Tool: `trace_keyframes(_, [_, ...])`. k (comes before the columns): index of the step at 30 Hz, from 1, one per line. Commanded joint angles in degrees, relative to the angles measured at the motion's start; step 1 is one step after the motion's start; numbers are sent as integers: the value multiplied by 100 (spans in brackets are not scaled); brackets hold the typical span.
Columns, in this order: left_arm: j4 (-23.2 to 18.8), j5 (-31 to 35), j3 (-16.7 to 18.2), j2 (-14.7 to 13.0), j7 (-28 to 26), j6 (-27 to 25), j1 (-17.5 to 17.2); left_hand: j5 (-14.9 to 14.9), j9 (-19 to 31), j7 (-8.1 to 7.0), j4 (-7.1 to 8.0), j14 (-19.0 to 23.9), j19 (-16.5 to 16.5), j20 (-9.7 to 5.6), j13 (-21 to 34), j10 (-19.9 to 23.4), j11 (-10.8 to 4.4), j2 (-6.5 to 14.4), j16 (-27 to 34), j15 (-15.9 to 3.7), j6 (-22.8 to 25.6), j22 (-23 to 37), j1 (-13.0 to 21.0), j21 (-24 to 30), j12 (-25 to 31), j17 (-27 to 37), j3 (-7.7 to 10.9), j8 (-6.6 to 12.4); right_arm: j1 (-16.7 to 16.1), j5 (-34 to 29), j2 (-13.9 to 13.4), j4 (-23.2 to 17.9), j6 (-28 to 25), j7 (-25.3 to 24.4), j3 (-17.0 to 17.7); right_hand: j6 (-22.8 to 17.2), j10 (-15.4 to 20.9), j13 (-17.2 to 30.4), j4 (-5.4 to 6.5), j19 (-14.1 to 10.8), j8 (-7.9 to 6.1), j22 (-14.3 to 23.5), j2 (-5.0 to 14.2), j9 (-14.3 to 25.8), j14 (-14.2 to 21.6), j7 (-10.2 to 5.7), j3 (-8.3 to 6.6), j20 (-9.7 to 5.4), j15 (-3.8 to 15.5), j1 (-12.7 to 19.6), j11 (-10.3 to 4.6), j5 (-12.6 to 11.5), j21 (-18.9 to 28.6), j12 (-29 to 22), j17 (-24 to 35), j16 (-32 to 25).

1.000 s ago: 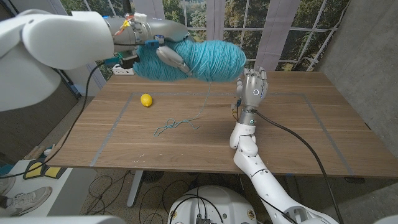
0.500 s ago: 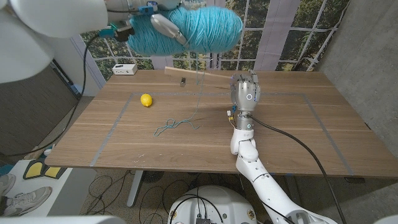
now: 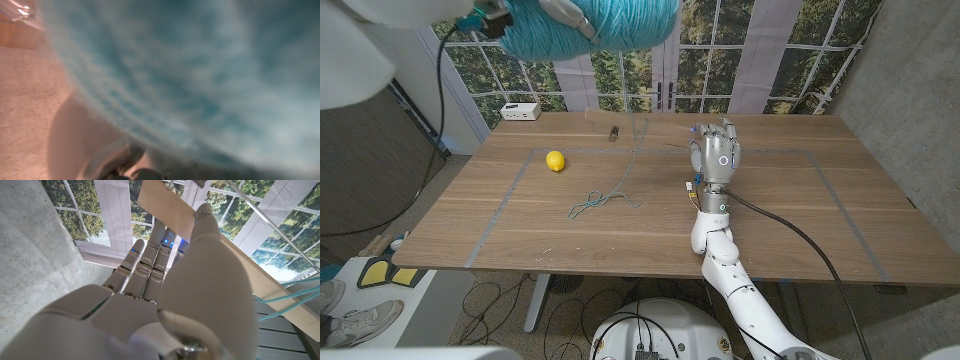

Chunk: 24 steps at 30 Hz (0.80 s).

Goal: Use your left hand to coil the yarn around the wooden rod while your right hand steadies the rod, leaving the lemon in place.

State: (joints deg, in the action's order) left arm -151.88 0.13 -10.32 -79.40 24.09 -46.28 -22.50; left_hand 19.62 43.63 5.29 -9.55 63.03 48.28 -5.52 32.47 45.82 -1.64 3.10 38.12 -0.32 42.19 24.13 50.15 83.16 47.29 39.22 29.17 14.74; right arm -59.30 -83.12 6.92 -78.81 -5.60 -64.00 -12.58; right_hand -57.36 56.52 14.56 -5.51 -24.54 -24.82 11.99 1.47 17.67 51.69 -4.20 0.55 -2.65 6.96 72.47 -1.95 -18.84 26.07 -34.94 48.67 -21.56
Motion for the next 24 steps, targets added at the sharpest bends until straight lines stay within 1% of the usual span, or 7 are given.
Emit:
trace_keyframes(1, [487, -410, 171, -276, -452, -300, -608, 27, 31, -546, 1446, 1511, 1, -696, 3578, 255, -491, 549, 980, -1128, 587, 440, 156, 129, 108, 1466, 1486, 11, -360, -211, 364, -563, 1118, 0, 429, -495, 631, 1215, 2, 9, -49, -2, 705, 33, 59, -255, 28, -613, 666, 680, -587, -45, 32, 6, 27, 46])
trace_keyframes(5, [568, -252, -287, -260, -363, -295, -377, 29, 26, -540, 1452, 1503, -1, -695, 3578, 255, -488, 550, 990, -1125, 593, 436, 153, 130, 110, 1487, 1496, 9, -448, -276, 362, -778, 1380, 0, 392, -486, 625, 1224, 3, 17, -44, -3, 707, 39, 60, -254, 34, -617, 663, 687, -593, -47, 39, 9, 36, 60])
trace_keyframes(11, [608, 300, -977, -213, 97, -668, 101, 28, 27, -537, 1462, 1493, 0, -695, 3575, 255, -482, 550, 990, -1124, 595, 431, 146, 137, 111, 1493, 1500, 6, -474, -293, 251, -871, 1327, 0, 274, -487, 633, 1240, 15, 29, -49, -5, 704, 60, 68, -274, 54, -612, 662, 681, -598, -48, 53, 8, 61, 76])
trace_keyframes(13, [693, 163, -865, -221, 32, -678, -76, 29, 27, -534, 1460, 1498, -2, -694, 3579, 253, -484, 548, 999, -1127, 605, 428, 147, 138, 114, 1505, 1504, 9, -499, -300, 261, -891, 1299, 0, 282, -491, 630, 1243, 19, 34, -45, -5, 709, 56, 67, -274, 58, -610, 664, 683, -603, -50, 58, 12, 66, 87])
trace_keyframes(16, [690, 583, -1252, -233, 321, -782, 76, 27, 34, -541, 1460, 1495, -4, -694, 3572, 253, -482, 552, 988, -1129, 591, 426, 147, 141, 112, 1487, 1502, 7, -530, -282, 288, -915, 1350, 0, 328, -482, 628, 1242, 26, 44, -39, -6, 708, 61, 63, -297, 69, -615, 659, 679, -606, -51, 65, 21, 76, 103])
trace_keyframes(23, [778, 1102, -1657, -280, 857, -803, 11, 23, 32, -536, 1460, 1503, -6, -695, 3572, 251, -483, 550, 999, -1126, 594, 421, 145, 149, 115, 1495, 1502, 2, -563, -256, 481, -1021, 1531, 0, 496, -491, 621, 1260, 35, 53, -31, -9, 713, 56, 71, -283, 85, -617, 658, 685, -602, -56, 82, 27, 100, 128])
trace_keyframes(24, [761, 1152, -1649, -292, 797, -860, -98, 21, 29, -533, 1460, 1498, -8, -696, 3571, 252, -489, 549, 990, -1125, 592, 421, 143, 151, 116, 1481, 1499, -1, -560, -243, 515, -1033, 1566, 0, 522, -494, 624, 1257, 34, 53, -30, -9, 716, 56, 73, -284, 84, -615, 664, 691, -610, -57, 85, 30, 102, 132])
